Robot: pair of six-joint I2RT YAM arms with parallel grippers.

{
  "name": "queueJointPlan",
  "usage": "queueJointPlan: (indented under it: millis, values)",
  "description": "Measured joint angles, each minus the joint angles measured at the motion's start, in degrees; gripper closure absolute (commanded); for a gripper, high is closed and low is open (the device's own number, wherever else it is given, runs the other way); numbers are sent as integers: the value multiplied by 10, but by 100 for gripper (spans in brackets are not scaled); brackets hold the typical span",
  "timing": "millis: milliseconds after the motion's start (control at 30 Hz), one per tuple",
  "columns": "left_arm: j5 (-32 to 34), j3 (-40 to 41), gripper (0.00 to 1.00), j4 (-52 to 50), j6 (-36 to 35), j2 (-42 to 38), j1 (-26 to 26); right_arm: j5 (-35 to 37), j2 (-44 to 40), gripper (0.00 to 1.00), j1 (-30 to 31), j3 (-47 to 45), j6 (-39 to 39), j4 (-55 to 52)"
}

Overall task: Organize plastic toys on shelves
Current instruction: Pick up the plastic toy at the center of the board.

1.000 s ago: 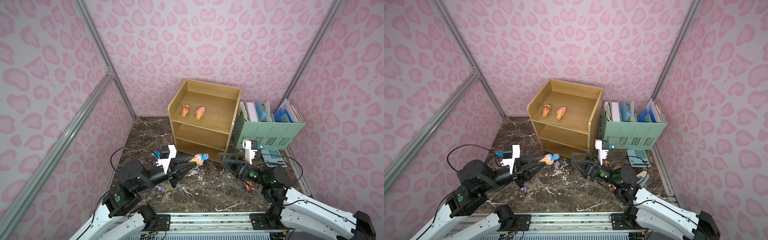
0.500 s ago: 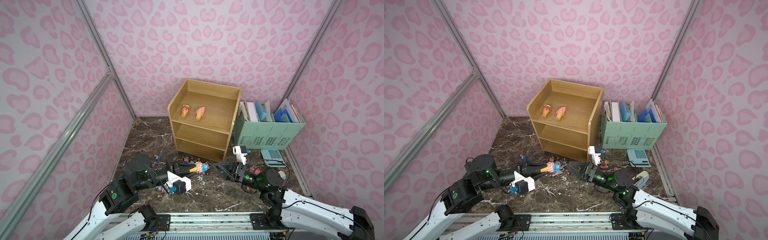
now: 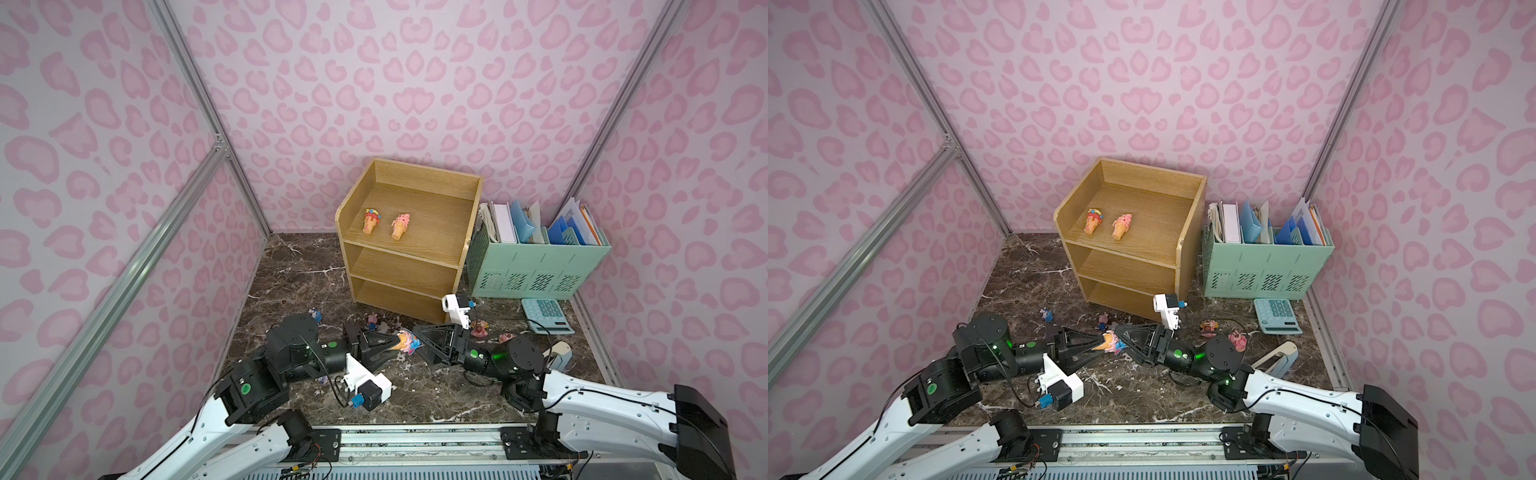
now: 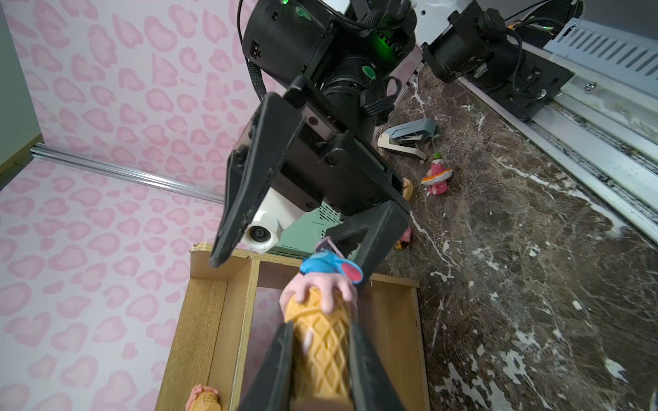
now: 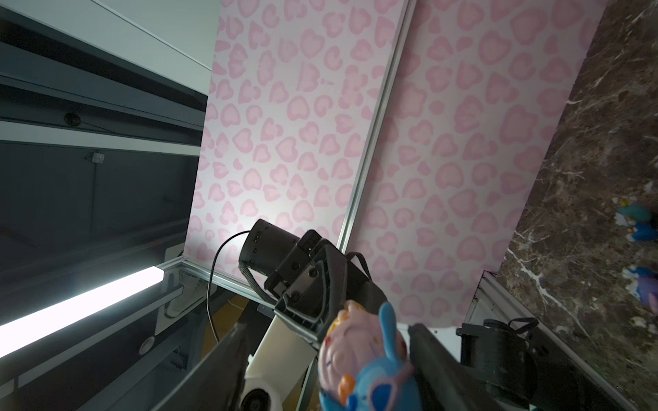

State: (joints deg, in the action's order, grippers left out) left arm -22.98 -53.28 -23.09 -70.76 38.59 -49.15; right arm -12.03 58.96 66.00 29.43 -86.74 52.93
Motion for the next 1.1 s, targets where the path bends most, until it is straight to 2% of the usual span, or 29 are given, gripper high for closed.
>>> queueJointPlan:
  millis: [200,400,500,567,700,800,833,900,967,1100]
  values:
    - [13,4,100,25,5,-3,-3,9,-4,50,9,2,6,-4]
    - [20,2,98,33,7,2,-3,33,-5,76,11,1,16,-11]
    - [28,-3,84,30,4,2,-1,49,-3,81,11,-2,14,4]
    - [24,-6,69,28,5,2,-2,47,-5,82,11,-4,16,12]
    - [5,-17,63,12,37,5,-4,39,-27,85,12,-11,46,0]
    - [-4,-25,47,-6,70,7,-3,41,-51,86,10,-15,71,-17]
    - [-7,-25,41,-9,84,6,-3,42,-58,86,9,-16,77,-23]
    - [-9,-25,36,-14,126,1,-3,41,-72,86,3,-17,92,-36]
    - [-2,-33,30,-23,198,-4,-3,36,-92,86,-13,-7,124,-77]
    - [17,-87,26,-47,370,5,-3,21,-147,84,-49,66,273,-249]
